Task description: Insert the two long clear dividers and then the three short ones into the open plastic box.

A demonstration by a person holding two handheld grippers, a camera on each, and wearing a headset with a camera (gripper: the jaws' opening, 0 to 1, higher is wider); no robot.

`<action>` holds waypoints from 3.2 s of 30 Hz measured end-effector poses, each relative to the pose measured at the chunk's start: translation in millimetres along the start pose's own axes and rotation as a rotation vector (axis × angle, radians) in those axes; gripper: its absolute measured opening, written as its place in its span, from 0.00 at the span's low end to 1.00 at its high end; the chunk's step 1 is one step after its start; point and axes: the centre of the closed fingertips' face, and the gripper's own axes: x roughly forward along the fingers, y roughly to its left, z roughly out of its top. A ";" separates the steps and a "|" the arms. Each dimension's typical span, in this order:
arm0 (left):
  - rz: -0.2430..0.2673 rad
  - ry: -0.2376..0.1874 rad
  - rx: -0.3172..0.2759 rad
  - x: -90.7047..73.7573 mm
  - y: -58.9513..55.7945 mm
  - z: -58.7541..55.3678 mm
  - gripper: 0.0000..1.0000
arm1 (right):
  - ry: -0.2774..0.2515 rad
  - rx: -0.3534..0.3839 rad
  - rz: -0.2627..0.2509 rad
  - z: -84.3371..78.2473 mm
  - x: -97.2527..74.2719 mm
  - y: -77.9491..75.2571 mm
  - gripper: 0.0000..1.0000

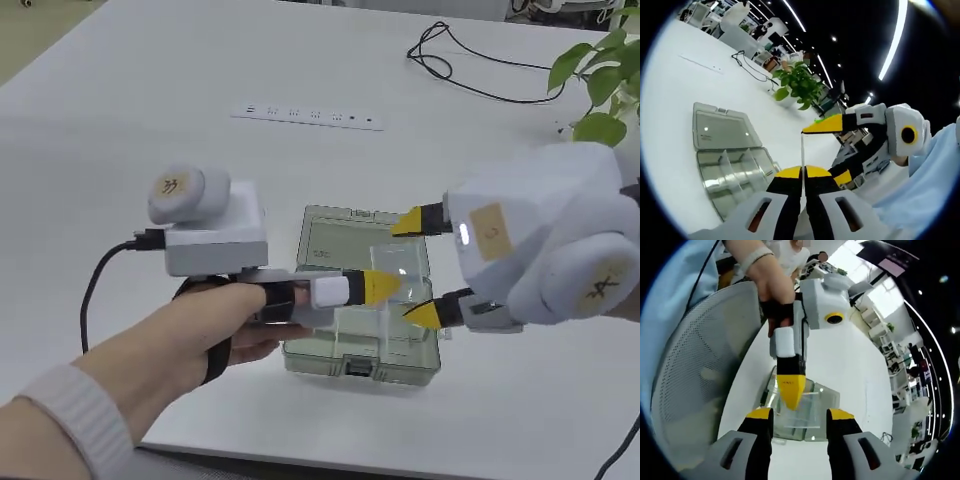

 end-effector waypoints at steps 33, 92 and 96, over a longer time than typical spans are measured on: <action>-0.141 0.216 0.738 -10.1 -13.6 -28.7 0.00 | -0.080 0.275 0.399 13.1 -15.3 23.5 0.08; 0.057 0.182 0.674 -34.4 25.5 -25.1 0.45 | 0.098 0.361 0.355 -51.5 10.9 7.8 0.02; 0.084 0.179 0.656 -39.3 30.7 -24.1 0.52 | 0.121 0.362 0.353 -57.2 15.0 9.4 0.02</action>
